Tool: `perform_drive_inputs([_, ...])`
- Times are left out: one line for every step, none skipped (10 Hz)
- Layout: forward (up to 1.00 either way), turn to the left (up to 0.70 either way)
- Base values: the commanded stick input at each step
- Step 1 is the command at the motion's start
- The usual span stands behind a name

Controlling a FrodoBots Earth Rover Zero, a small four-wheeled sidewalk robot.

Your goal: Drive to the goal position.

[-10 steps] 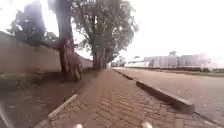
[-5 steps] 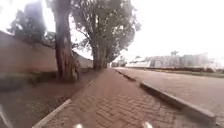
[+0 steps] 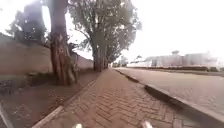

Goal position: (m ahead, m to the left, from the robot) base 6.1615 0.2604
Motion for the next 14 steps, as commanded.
perform_drive_inputs([0.70,0.11])
perform_drive_inputs([0.70,0.10])
perform_drive_inputs([0.70,0.09])
perform_drive_inputs([0.70,0.11])
perform_drive_inputs([0.70,0.12])
perform_drive_inputs([0.70,0.15])
perform_drive_inputs([0.70,0.18])
perform_drive_inputs([0.70,0.18])
perform_drive_inputs([0.70,0.11])
perform_drive_inputs([0.70,0.04])
perform_drive_inputs([0.70,0.06])
perform_drive_inputs([0.70,0.08])
perform_drive_inputs([0.70,0.08])
perform_drive_inputs([0.70,0.06])
